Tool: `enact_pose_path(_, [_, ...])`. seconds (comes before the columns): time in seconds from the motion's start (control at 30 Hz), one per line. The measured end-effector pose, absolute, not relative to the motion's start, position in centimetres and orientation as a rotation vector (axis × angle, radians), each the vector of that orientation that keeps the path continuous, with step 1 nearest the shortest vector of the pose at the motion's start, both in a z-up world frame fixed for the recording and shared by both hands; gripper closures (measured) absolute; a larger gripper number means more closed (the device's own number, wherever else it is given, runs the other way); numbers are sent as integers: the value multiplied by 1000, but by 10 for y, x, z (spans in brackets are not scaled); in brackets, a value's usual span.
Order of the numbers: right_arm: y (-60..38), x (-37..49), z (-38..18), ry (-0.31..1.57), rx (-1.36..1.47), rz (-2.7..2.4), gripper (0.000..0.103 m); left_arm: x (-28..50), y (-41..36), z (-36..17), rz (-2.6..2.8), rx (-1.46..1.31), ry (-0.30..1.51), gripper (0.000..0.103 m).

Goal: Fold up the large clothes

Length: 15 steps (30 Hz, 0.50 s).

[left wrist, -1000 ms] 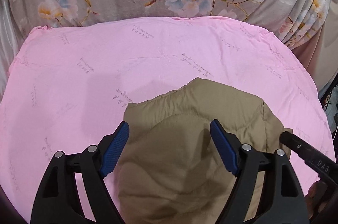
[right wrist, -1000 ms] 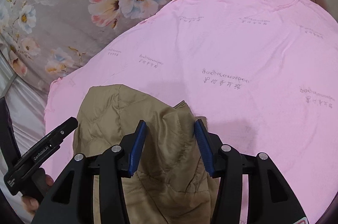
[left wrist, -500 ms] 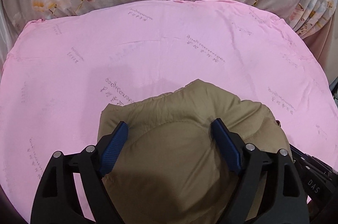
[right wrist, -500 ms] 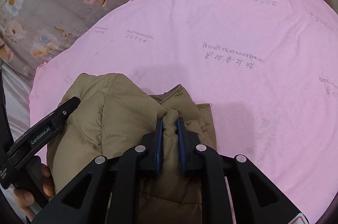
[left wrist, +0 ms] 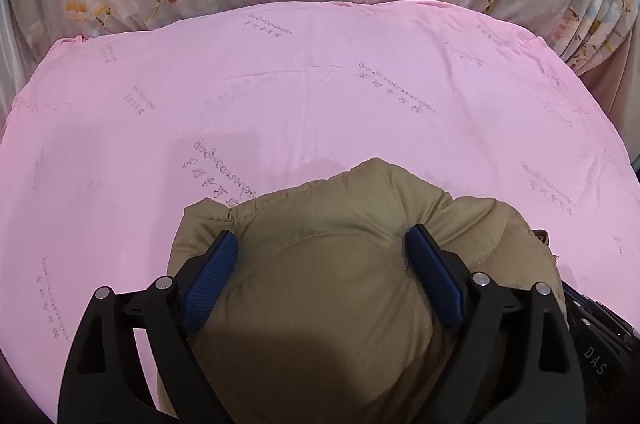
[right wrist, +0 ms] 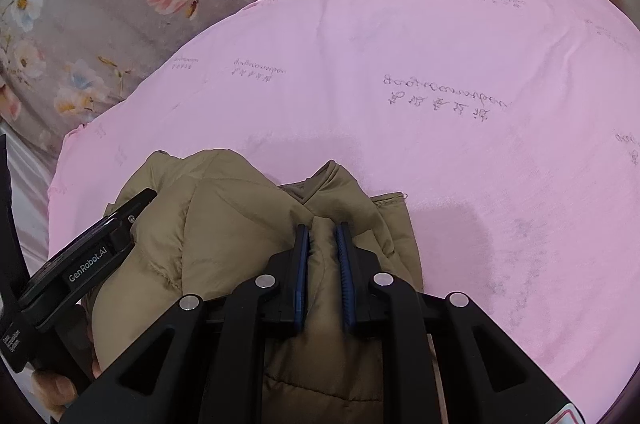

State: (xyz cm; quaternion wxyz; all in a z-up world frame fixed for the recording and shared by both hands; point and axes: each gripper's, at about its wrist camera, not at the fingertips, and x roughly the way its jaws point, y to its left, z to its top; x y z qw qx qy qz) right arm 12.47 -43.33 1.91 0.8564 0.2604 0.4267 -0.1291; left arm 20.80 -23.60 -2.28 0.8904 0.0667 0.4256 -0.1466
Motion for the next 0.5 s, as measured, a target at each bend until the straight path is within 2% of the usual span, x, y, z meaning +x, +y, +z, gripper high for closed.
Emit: enact_pose_path(0.5, [-436,119,13,841,578,-265,88,208,-242,-30,-287,163,866,18])
